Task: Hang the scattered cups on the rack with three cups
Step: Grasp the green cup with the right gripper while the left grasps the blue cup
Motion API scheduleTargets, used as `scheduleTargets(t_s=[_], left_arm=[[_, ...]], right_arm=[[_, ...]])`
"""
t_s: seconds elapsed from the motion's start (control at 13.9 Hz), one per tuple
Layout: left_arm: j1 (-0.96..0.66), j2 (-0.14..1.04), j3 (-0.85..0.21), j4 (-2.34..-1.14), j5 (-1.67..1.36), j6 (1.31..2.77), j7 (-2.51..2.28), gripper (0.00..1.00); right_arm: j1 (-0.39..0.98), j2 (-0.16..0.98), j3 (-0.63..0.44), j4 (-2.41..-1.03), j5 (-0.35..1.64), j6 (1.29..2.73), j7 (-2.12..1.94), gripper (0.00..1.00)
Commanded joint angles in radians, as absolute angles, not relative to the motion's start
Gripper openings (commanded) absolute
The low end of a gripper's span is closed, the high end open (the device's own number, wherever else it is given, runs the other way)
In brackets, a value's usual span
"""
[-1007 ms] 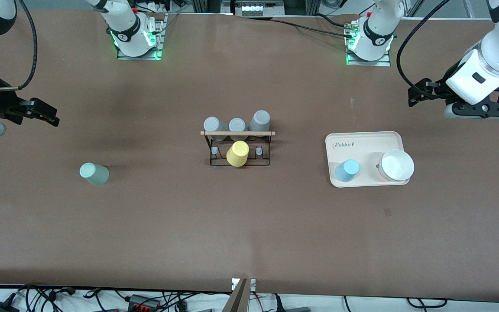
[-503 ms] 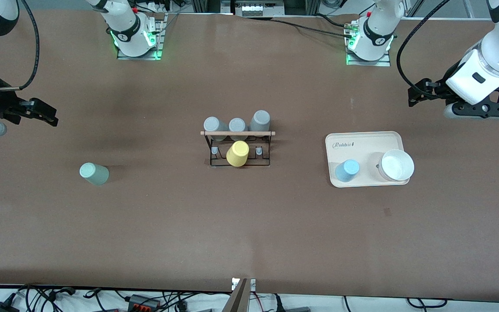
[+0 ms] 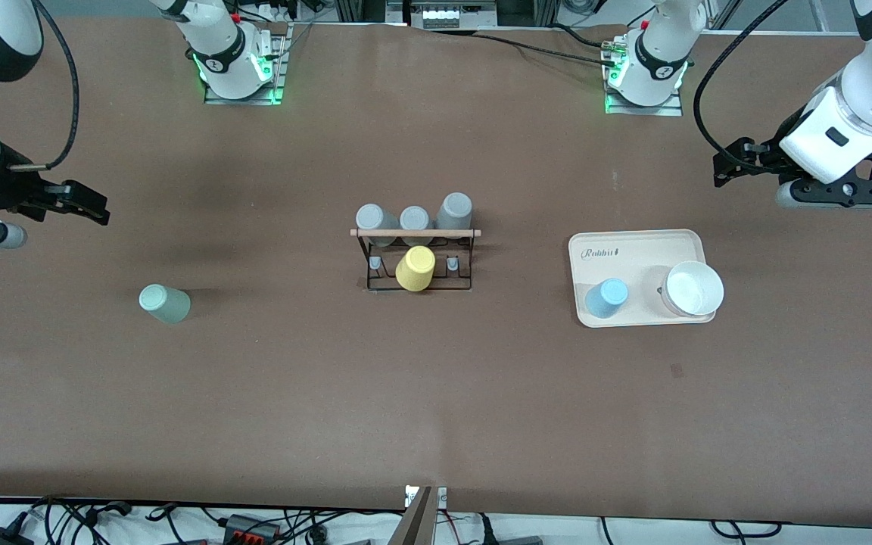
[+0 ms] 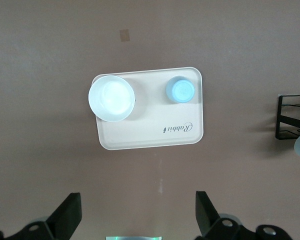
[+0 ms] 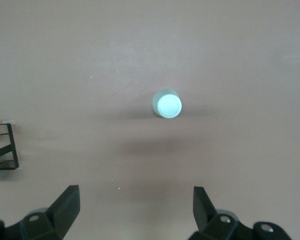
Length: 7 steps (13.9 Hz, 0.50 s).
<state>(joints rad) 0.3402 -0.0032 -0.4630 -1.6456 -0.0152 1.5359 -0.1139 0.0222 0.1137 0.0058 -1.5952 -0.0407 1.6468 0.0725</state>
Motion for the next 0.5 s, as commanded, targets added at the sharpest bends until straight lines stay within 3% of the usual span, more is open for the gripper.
scheduleTargets(t_s=[0.0,0.14,0.43], left_arm=[[0.347,0.017,-0.466,-1.623,-0.02,1.537,-0.107,1.0],[0.339,0.044,-0.466,-1.623,-0.018,1.545,-0.104,1.0],[0.298,0.239,-0.471,-1.621,-0.009,1.741,-0.106,1.0]], right_arm=[[0.014,0.138,0.009,-1.621,-0.058,1.646,0.078,1.0],[0.012,0.198,0.008,-1.623,-0.058,1.67,0.077,1.0],[0.006,0.34,0.003,-1.621,-0.08,1.819,0.077,1.0]])
